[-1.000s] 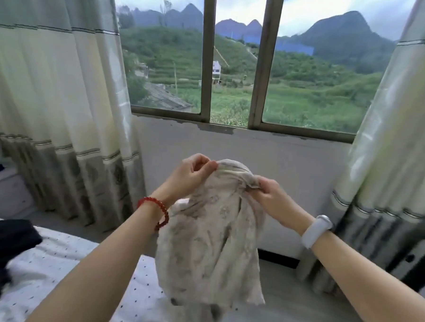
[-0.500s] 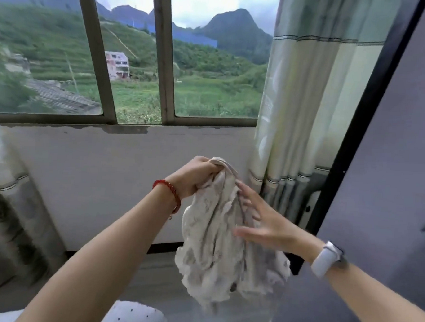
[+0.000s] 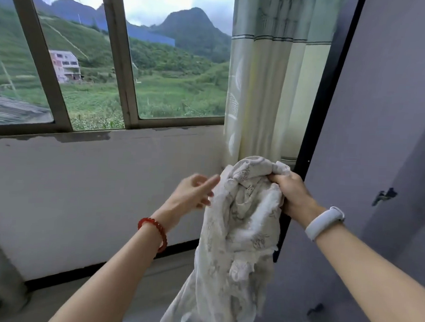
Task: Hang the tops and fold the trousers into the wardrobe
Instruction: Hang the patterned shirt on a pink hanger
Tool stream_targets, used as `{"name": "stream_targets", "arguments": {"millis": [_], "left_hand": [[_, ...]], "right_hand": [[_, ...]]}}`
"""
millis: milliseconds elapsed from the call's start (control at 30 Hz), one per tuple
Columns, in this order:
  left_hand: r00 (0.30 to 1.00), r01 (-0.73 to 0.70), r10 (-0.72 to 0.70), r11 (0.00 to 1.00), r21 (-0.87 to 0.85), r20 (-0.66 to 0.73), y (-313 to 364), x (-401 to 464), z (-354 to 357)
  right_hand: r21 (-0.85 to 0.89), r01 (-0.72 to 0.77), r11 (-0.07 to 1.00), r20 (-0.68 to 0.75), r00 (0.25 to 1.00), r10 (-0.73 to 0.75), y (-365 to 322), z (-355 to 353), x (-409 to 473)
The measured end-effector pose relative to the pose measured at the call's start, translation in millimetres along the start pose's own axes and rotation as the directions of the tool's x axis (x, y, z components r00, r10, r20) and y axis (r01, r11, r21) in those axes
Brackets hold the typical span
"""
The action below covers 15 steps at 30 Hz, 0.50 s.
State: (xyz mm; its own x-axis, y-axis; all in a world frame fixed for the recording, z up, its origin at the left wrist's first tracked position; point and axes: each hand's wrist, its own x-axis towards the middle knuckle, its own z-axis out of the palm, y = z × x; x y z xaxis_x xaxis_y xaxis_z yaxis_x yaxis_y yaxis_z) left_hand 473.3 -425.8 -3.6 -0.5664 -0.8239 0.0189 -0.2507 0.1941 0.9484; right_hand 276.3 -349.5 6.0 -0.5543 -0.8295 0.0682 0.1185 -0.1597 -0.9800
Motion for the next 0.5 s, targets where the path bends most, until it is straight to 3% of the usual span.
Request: {"name": "stream_targets", "arguments": {"millis": [67, 100, 233, 300, 400, 467, 500], "left_hand": [[0.952, 0.09, -0.093, 0.996, 0.023, 0.291, -11.8, -10.5, 13.8], [0.933, 0.102, -0.092, 0.995, -0.011, 0.347, -17.0, -9.3, 20.6], [0.938, 0.147, -0.063, 0.963, -0.225, 0.34, -12.5, 1.0, 32.1], [0.921, 0.15, -0.086, 0.978, -0.143, 0.379, -6.7, 3.1, 42.7], [0.978, 0.069, -0.065, 0.998, -0.013, 0.199, 4.3, 5.9, 61.9], [0.999, 0.042, -0.041, 0.996, -0.083, 0.016, 11.2, 16.1, 54.2], [0.999, 0.018, -0.024, 0.986, -0.164, -0.035, 16.9, 21.6, 46.0]], "right_hand": [[0.076, -0.028, 0.997, 0.012, 1.0, 0.027, 2.4, 2.9, -2.2], [0.099, -0.039, 0.994, 0.016, 0.999, 0.037, 3.9, 3.3, -4.3], [0.106, -0.081, 0.991, -0.08, 0.993, 0.089, 7.5, -8.5, -12.0], [0.171, -0.107, 0.979, -0.096, 0.988, 0.124, 9.6, -18.0, -15.1], [0.123, -0.147, 0.981, -0.094, 0.983, 0.159, 12.1, -36.2, -19.2], [-0.182, -0.16, 0.97, -0.126, 0.982, 0.138, 12.6, -57.8, -20.2], [-0.375, -0.167, 0.912, -0.127, 0.984, 0.128, 10.6, -69.3, -22.0]]}}
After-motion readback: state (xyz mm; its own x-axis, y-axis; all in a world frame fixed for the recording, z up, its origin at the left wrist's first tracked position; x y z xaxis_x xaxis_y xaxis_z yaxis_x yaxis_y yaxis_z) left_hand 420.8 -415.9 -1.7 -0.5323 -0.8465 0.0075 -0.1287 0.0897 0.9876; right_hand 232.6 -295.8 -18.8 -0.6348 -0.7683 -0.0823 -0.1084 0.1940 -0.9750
